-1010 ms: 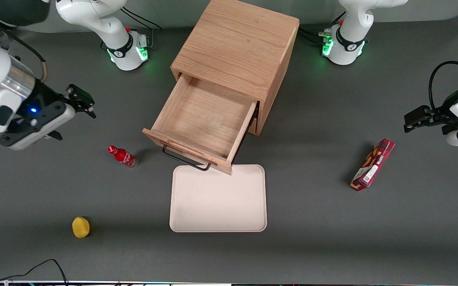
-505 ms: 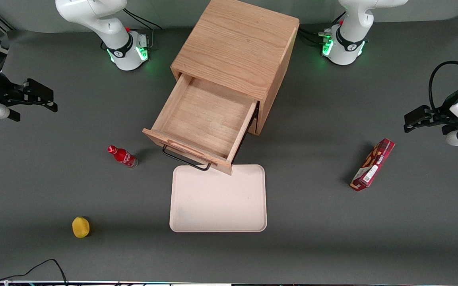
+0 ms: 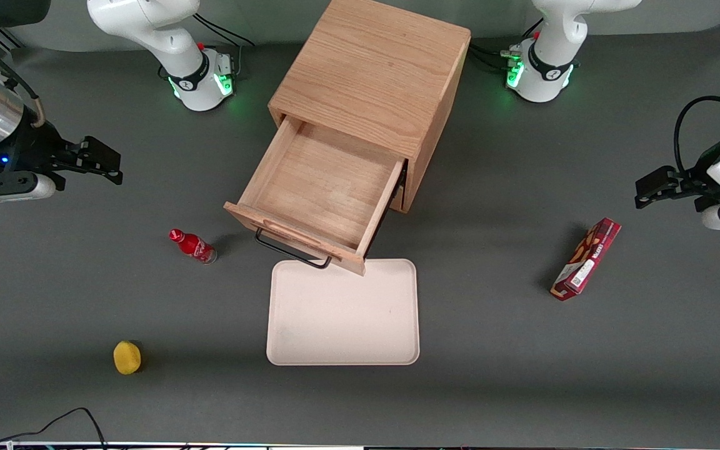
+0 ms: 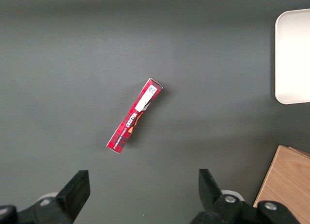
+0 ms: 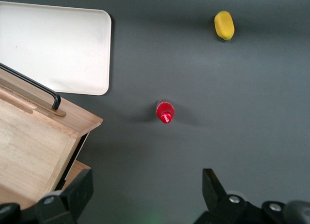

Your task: Open upper drawer

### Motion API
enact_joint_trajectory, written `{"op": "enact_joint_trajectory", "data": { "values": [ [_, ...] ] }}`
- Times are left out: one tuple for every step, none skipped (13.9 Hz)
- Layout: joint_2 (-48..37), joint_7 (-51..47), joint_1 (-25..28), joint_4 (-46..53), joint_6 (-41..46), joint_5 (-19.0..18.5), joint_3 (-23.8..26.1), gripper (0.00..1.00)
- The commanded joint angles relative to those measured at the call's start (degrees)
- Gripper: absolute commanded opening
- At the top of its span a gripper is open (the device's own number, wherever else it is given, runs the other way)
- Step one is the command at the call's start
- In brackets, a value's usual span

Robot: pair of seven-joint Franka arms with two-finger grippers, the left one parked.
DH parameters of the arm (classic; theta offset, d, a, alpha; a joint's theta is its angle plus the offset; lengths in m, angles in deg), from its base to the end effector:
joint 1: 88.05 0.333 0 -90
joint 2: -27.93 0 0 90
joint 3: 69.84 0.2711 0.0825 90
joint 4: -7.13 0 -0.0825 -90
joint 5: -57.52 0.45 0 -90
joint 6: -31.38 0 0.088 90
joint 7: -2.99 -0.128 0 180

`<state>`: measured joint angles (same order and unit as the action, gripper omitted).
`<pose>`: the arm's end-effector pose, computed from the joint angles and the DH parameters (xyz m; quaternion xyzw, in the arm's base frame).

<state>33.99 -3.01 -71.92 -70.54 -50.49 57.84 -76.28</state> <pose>0.6228 0.1107 0.5946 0.9993 0.0328 -0.0153 0.0053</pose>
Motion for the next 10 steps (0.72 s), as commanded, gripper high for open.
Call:
{"op": "enact_joint_trajectory", "data": {
  "values": [
    [-4.6, -1.7, -0.9, -4.6, 1.5, 1.3, 0.2, 1.00],
    [-6.2, -1.5, -4.2, -6.6, 1.3, 3.2, 1.0, 1.00],
    [-7.5, -1.6, -8.3, -8.3, 0.8, 3.9, 5.1, 1.00],
    [-7.8, -1.9, -11.0, -8.9, 0.8, 3.8, 7.6, 1.00],
    [-7.7, -2.4, -12.2, -9.1, 0.7, 3.7, 8.6, 1.00],
    [-7.5, -2.8, -13.3, -9.0, 0.7, 3.8, 9.8, 1.00],
    [-7.0, -2.9, -15.9, -8.9, 0.7, 4.2, 11.6, 1.00],
    [-6.9, -2.8, -19.4, -8.9, 0.6, 4.2, 14.8, 1.00],
    [-6.8, -2.9, -20.6, -8.9, 0.4, 4.1, 16.1, 1.00],
    [-6.8, -2.9, -20.6, -8.9, 0.3, 3.9, 16.1, 1.00]
  ]
}}
